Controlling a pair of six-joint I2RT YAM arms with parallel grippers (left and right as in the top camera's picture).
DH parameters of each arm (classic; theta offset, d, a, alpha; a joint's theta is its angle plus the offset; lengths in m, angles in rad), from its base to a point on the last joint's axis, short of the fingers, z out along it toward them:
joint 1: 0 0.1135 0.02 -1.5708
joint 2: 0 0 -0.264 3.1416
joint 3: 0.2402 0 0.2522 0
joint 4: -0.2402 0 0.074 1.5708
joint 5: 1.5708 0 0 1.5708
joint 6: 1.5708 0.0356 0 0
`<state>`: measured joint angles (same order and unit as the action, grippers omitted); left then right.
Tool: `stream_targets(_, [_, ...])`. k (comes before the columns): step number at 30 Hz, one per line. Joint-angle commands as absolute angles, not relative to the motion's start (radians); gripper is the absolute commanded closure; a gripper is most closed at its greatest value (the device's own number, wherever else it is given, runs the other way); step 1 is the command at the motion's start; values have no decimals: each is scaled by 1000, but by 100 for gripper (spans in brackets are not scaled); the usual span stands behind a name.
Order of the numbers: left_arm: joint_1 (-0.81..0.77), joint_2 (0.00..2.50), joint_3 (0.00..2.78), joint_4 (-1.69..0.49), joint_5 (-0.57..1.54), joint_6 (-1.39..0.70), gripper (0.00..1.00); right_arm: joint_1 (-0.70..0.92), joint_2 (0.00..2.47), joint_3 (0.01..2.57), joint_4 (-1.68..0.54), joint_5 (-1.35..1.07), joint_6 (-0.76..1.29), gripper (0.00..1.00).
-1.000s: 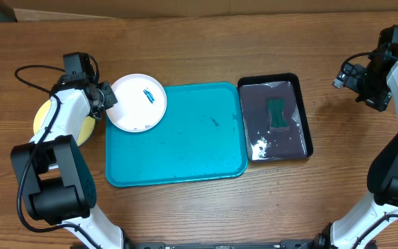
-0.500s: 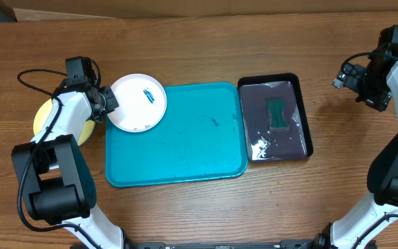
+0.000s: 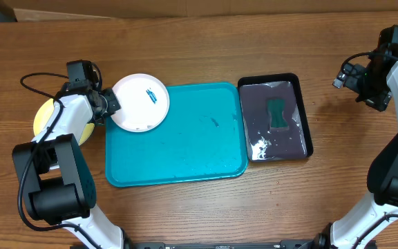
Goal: Clean dirty plates on tray and stack at the side
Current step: 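Grip the white plate rim and slide it onto the teal tray center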
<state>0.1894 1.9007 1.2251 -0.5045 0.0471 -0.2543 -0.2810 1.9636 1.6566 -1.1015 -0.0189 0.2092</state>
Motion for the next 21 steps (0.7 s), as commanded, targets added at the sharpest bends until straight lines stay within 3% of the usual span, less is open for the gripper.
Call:
stream_targets(1, [179, 1909, 1213, -524, 204, -241, 96, -284, 1953, 1662, -1102, -17, 214, 0])
stream_targets(9, [178, 1909, 1213, -716, 493, -254, 96, -284, 1953, 1662, -1102, -17, 214, 0])
stream_targets(21, [124, 1909, 1213, -911, 465, -205, 92, -284, 1953, 1662, -1102, -17, 214, 0])
